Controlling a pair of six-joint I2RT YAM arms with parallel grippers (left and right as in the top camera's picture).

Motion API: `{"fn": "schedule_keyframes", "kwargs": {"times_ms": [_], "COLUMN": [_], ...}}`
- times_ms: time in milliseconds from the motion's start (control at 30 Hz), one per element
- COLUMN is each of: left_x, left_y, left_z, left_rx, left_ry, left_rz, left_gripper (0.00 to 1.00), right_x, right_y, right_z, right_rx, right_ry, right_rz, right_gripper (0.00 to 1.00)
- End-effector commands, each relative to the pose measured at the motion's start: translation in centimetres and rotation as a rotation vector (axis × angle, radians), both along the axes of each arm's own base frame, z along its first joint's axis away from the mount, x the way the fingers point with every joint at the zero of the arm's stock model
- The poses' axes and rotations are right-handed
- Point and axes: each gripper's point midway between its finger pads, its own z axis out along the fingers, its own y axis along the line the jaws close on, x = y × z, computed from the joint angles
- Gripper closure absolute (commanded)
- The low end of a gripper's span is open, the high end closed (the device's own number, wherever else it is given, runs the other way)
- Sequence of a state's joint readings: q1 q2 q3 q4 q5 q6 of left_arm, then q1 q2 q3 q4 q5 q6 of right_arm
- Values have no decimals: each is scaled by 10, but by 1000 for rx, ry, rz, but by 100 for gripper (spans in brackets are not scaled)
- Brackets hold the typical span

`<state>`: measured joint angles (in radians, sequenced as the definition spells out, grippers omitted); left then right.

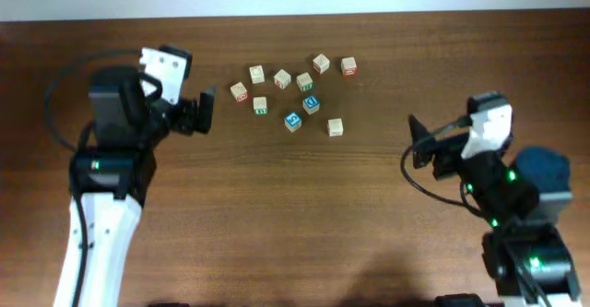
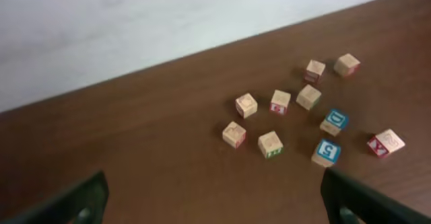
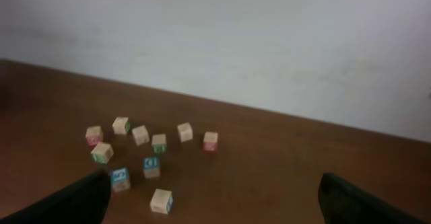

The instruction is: Rotate 4 blocks

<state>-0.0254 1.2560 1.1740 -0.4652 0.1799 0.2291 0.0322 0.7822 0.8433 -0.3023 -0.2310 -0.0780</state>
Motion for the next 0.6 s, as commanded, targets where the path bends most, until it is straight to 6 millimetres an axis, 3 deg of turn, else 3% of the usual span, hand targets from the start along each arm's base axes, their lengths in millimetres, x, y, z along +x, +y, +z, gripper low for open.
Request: {"fn": "schedule_keyframes", "kwargs": {"times_ms": [0, 67, 167, 233, 333, 433, 467, 500, 567], "left_x": [24, 43, 62, 58, 44, 42, 45, 52, 56], "left_y": [-20, -31, -29, -39, -40, -37, -31, -13, -1], "left_z": [5, 4, 1, -3, -14, -17, -19, -22, -23], "left_rx": [-61, -99, -109, -157, -168, -157, -137, -134, -100], "left_ry": [76, 127, 213, 267, 342, 357, 356, 363, 354], "left_rz": [-110, -161, -154, -202, -200, -187, -154, -6, 59], "left_gripper": [1, 1, 1, 1, 1, 1, 1, 1, 1], "right_x": [32, 57, 79, 80, 97, 116, 120, 127, 141], "right_y": [12, 17, 26, 50, 58, 63, 73, 87, 108], "right_z": [-4, -10, -19, -26, -48, -91, -108, -121, -142], "right_rx": [22, 33, 58, 132, 221, 248, 233, 182, 68], "right_ry": [93, 199, 371, 458, 533, 658, 713, 766, 851], "right_rz": [67, 94, 139, 273, 259, 120, 69, 38, -12], "right_gripper": [2, 2, 2, 2, 2, 9, 9, 10, 11]}}
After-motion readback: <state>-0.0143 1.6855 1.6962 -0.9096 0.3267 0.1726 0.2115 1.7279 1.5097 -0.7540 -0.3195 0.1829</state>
